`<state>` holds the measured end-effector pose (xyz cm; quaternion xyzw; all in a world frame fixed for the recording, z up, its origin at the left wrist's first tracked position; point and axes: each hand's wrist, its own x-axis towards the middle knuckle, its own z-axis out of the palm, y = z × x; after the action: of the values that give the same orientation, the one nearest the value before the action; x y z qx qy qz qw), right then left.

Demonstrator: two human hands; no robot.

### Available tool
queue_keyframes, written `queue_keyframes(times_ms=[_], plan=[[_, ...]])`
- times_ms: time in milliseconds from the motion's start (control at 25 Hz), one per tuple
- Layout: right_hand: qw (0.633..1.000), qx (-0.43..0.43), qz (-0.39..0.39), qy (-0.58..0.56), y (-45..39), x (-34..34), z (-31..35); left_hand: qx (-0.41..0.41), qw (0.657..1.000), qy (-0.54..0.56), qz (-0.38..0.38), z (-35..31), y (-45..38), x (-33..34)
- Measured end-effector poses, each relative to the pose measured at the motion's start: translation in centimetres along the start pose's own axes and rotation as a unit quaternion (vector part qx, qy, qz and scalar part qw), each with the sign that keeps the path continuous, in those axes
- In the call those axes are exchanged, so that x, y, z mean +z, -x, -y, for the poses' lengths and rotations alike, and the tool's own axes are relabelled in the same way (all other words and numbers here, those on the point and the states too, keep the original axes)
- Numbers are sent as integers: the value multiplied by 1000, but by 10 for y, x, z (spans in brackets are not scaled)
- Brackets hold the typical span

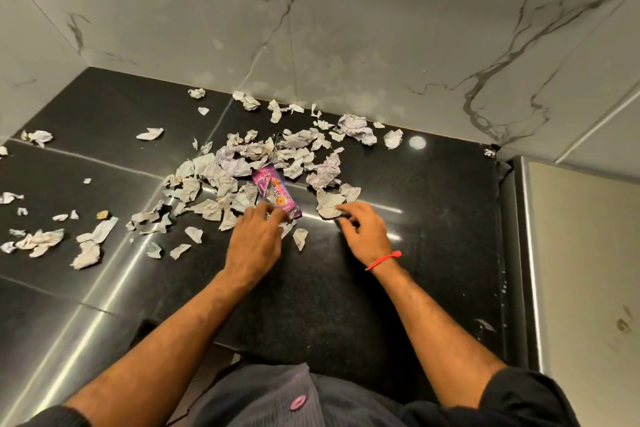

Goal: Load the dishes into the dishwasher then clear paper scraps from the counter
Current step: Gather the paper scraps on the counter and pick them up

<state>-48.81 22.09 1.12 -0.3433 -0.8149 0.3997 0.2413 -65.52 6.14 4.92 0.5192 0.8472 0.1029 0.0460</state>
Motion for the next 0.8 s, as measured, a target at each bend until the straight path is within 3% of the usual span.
queue_keyframes(times_ms=[120,320,520,640,800], plan=[[991,25,-66,112,-5,-39,-27,91,995,3,43,-44,-21,3],[974,118,-71,178,-24,-98,-59,123,984,-30,124,-93,-84,21],[968,168,-81,165,-60,-149,-94,72,970,-121,198,-90,-118,32],[947,214,-88,225,-89,-173,-120,64,967,-132,207,-91,-124,28],[917,281,-32,282,-119,-184,-143,58,962,-159,212,-99,-131,21]])
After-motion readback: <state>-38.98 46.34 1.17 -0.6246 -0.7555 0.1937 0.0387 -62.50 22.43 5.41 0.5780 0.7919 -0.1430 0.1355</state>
